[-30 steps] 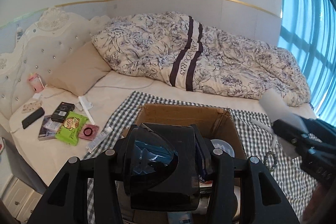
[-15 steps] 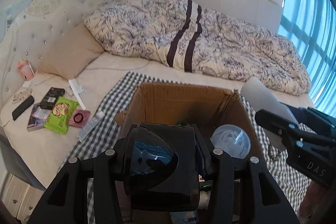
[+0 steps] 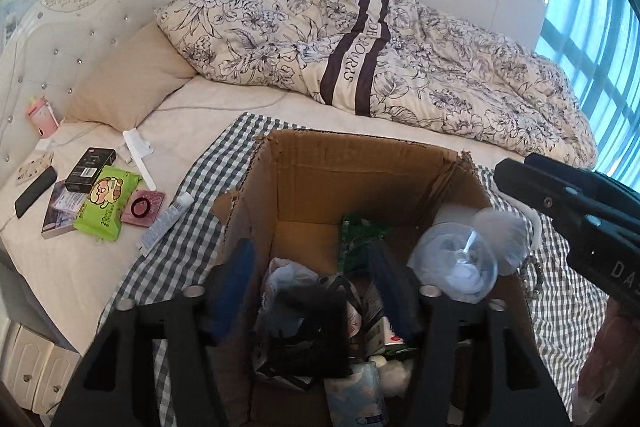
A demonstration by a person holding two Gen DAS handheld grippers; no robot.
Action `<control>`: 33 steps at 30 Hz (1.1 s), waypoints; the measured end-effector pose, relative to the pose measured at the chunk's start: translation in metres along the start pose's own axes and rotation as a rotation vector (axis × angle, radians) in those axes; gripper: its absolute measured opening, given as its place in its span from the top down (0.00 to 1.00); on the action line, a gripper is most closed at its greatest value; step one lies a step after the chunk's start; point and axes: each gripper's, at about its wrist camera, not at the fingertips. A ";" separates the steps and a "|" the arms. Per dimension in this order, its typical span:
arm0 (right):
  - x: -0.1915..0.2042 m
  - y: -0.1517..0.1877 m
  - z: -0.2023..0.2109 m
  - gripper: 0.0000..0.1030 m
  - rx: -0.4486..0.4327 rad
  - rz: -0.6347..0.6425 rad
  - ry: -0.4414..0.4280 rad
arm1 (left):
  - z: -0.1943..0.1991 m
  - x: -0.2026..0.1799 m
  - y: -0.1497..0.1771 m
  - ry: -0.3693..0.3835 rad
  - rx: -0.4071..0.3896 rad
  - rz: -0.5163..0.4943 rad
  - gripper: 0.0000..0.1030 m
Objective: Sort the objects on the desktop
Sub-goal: 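Lower the device and nozzle into the box and open both tools, then move both open tools back over the bead bracelet and white bent tube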
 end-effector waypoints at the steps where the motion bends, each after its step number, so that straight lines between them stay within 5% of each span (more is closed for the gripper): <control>1: -0.002 0.000 0.002 0.51 -0.007 -0.005 0.001 | 0.001 -0.002 0.000 0.000 -0.004 -0.001 0.26; 33: -0.123 0.022 0.105 0.37 -0.126 -0.178 0.142 | 0.049 -0.110 -0.014 0.048 -0.138 -0.084 0.15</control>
Point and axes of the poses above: each gripper's, at about its wrist camera, not at the fingertips, and z roughly against the way its jaws point, x to its left, y to its underside, and after that the axes turned 14 degrees about y, right-handed
